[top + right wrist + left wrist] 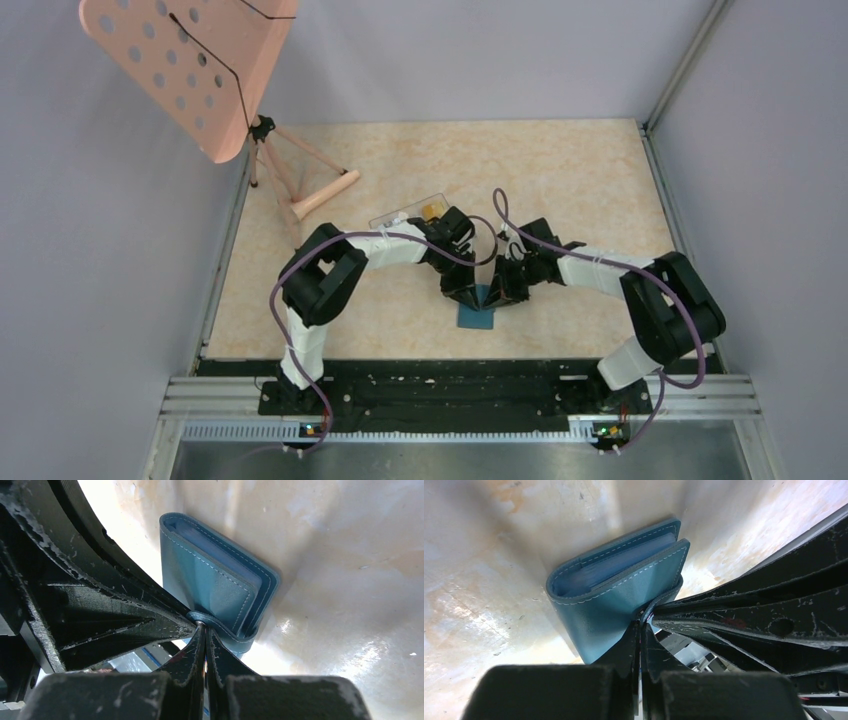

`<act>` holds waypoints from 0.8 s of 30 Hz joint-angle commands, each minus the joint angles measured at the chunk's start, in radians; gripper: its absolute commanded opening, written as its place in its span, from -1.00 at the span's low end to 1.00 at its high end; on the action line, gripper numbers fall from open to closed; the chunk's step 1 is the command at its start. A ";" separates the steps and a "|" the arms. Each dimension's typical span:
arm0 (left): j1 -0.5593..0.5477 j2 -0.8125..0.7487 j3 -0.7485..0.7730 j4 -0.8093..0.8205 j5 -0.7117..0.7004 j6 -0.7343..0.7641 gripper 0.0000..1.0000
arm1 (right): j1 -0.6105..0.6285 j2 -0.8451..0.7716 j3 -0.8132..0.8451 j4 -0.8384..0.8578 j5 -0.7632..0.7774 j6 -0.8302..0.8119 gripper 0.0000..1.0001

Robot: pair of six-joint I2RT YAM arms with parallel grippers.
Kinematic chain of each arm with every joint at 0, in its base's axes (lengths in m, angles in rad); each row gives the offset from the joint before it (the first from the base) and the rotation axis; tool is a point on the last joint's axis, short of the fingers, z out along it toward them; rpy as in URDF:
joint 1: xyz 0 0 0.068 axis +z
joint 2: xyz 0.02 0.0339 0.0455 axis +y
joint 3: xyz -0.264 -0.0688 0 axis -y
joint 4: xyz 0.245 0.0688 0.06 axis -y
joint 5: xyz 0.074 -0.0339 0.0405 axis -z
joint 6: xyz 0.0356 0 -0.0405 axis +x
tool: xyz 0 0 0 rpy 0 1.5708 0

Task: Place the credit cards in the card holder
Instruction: Close the card holder at the center of the board.

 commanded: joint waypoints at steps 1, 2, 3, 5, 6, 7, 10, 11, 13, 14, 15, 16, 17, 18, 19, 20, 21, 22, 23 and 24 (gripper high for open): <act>-0.005 0.039 -0.011 -0.042 -0.042 0.009 -1.00 | 0.027 0.036 0.037 0.034 0.029 0.006 -1.00; -0.004 0.041 -0.011 -0.047 -0.049 0.011 -1.00 | 0.030 0.038 0.037 0.030 0.036 0.007 -1.00; -0.004 0.042 -0.011 -0.052 -0.060 0.013 -1.00 | 0.034 0.040 0.037 0.026 0.044 0.008 -1.00; -0.004 0.046 -0.007 -0.068 -0.079 0.020 -1.00 | 0.039 0.045 0.036 0.016 0.060 0.007 -1.00; -0.003 0.046 -0.005 -0.076 -0.088 0.022 -1.00 | 0.041 0.048 0.034 0.011 0.069 0.007 -1.00; -0.003 0.046 -0.003 -0.084 -0.100 0.024 -1.00 | 0.042 0.052 0.033 0.005 0.079 0.006 -1.00; -0.003 0.055 0.004 -0.107 -0.138 0.032 -1.00 | 0.048 0.075 0.034 -0.034 0.133 0.006 -1.00; -0.003 0.059 0.006 -0.112 -0.141 0.035 -1.00 | 0.049 0.084 0.032 -0.040 0.143 0.005 -1.00; -0.003 0.069 0.008 -0.119 -0.144 0.038 -1.00 | 0.052 0.097 0.031 -0.059 0.164 0.001 -1.00; -0.003 0.072 0.009 -0.117 -0.141 0.039 -1.00 | 0.052 0.099 0.031 -0.062 0.164 -0.001 -1.00; -0.003 0.072 0.011 -0.113 -0.136 0.042 -1.00 | 0.054 0.096 0.030 -0.062 0.160 -0.004 -1.00; -0.004 0.070 0.013 -0.102 -0.124 0.046 -1.00 | 0.054 0.088 0.030 -0.055 0.147 -0.006 -1.00; -0.003 0.065 0.015 -0.091 -0.118 0.048 -1.00 | 0.052 0.075 0.032 -0.045 0.128 -0.009 -1.00; -0.003 0.057 0.021 -0.088 -0.116 0.047 -1.00 | 0.052 0.058 0.035 -0.040 0.119 -0.008 -1.00; -0.003 0.050 0.028 -0.085 -0.114 0.049 -1.00 | 0.052 0.039 0.040 -0.036 0.113 -0.002 -1.00; -0.003 0.041 0.035 -0.078 -0.108 0.055 -1.00 | 0.052 0.016 0.046 -0.029 0.099 0.000 -1.00; -0.003 0.033 0.040 -0.070 -0.100 0.057 -1.00 | 0.052 -0.005 0.052 -0.019 0.086 0.005 -1.00; -0.003 0.021 0.044 -0.055 -0.087 0.057 -1.00 | 0.053 -0.028 0.057 -0.011 0.074 0.012 -1.00; -0.003 0.008 0.045 -0.031 -0.066 0.054 -1.00 | 0.053 -0.050 0.062 0.002 0.059 0.019 -1.00; -0.003 -0.004 0.046 -0.009 -0.044 0.048 -1.00 | 0.052 -0.068 0.066 0.013 0.047 0.028 -1.00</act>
